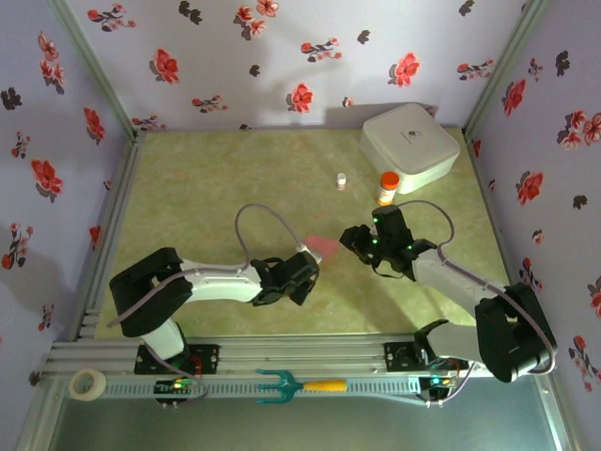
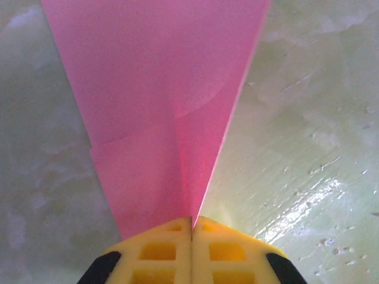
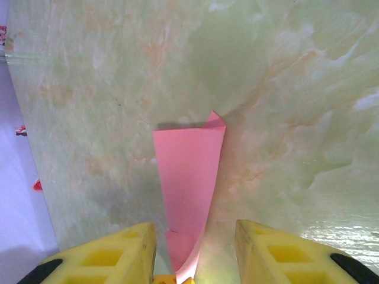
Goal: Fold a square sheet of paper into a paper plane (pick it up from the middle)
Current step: Fold the wing for the fifth time at the center of the table.
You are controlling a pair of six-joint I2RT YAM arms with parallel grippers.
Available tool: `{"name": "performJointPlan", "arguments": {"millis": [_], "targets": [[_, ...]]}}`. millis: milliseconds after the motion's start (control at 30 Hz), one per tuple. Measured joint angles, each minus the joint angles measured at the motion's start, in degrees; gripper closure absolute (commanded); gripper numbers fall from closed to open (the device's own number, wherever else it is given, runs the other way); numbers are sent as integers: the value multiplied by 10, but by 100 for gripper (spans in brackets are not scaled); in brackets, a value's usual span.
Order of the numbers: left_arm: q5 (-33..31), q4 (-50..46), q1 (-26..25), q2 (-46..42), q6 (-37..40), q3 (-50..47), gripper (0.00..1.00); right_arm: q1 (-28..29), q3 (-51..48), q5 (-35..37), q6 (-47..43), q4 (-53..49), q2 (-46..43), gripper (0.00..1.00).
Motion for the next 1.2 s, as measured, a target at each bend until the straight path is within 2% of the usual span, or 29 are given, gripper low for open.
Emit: {"name": "performJointPlan", "arguments": {"millis": [200, 467, 733, 1000, 1200], "targets": [[45, 73, 15, -37, -2, -55, 99, 0, -1, 3, 1, -8, -4, 59], [142, 132, 59, -38, -20, -69, 99, 0, -9, 0, 1, 4, -4, 59], [242, 177, 98, 0, -52, -69, 99, 0, -28, -12, 5, 37, -4, 60], [304, 218, 116, 26, -75, -76, 99, 0, -42, -26, 7, 68, -4, 63], [350, 263, 132, 46, -91, -81, 100, 6, -56, -38, 7, 99, -2, 69]]}}
